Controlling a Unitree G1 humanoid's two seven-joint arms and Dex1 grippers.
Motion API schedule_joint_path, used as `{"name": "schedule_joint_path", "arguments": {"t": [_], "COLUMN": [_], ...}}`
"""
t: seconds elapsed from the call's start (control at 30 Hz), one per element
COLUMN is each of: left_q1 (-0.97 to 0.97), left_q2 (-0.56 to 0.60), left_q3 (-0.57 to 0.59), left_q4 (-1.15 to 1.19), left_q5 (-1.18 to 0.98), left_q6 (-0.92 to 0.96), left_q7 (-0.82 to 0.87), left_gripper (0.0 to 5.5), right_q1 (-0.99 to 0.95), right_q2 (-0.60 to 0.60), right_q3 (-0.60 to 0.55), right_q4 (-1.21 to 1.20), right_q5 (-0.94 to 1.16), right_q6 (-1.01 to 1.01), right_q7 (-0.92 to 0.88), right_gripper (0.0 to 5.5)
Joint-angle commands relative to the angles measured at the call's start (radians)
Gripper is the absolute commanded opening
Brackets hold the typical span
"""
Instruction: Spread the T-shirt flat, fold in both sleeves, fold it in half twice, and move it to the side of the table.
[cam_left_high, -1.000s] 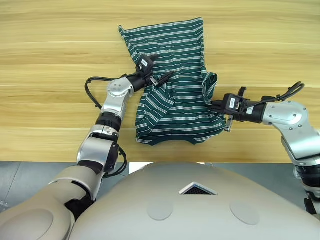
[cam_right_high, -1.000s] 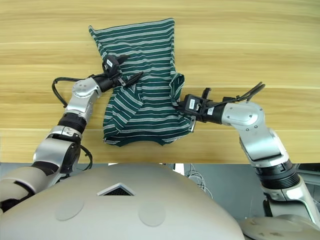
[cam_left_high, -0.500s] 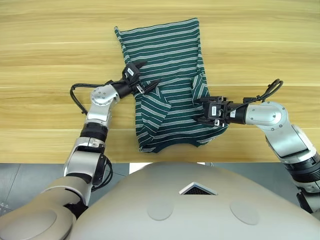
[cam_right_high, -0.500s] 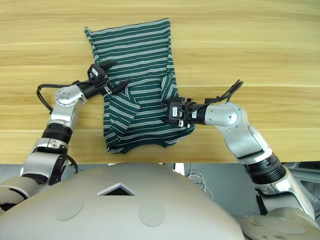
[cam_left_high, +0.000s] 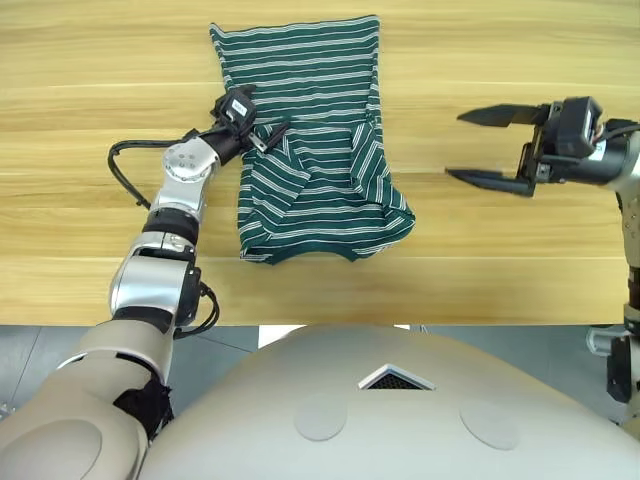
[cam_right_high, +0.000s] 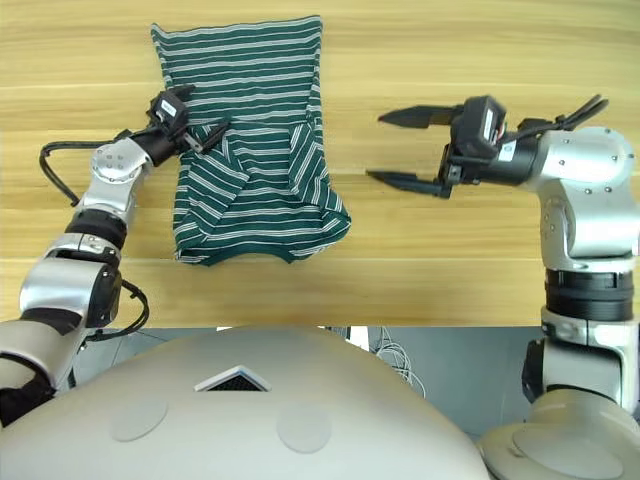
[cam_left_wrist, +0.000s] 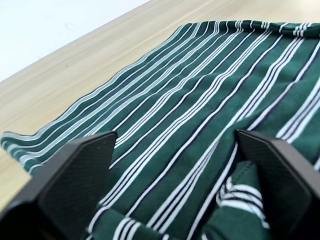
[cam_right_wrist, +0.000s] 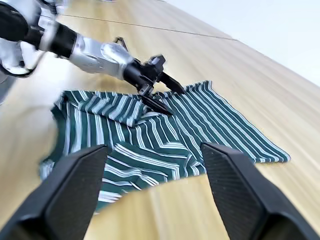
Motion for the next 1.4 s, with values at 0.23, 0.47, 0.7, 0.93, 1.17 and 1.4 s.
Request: {"name": "schedule_joint_path", "arguments": {"t": [0.23, 0.47, 0.7, 0.93, 1.17, 1.4], "left_q1": [0.130, 0.283, 0.849, 1.096, 0.949, 0.819], "left_q2": [0.142, 0.301, 0.565, 0.682, 0.608, 0.587], "left_q3": [0.019, 0.246, 0.276, 0.348, 0.153, 0.034], "left_q4": [-0.405, -0.731, -0.995, -1.158, -1.139, -1.060], "left_q5": [-0.031, -0.171, -0.021, 0.010, 0.256, 0.320], "left_q6": [-0.054, -0.004, -0.045, 0.018, -0.007, -0.107], "left_q7": [-0.216, -0.171, -0.335, -0.413, -0.302, -0.219], "left_gripper": [4.27, 4.27, 4.82, 4.82, 4.88, 4.38], "right_q1": [-0.109, -0.249, -0.312, -0.305, -0.271, -0.252], "right_q2": [0.086, 0.070, 0.096, 0.210, 0.226, 0.209], "right_q3": [0.148, 0.239, 0.323, 0.369, 0.400, 0.404], "right_q4": [0.423, 0.792, 0.919, 0.895, 0.849, 0.813], "right_q5": [-0.315, -0.402, -0.424, -0.407, -0.383, -0.387], "right_q6": [-0.562, -0.868, -1.013, -1.074, -1.029, -0.977], "right_q7": [-0.038, 0.069, 0.131, 0.073, 0.067, 0.051], "right_gripper": [3.63, 4.88, 5.40, 5.40, 4.38, 3.11]}}
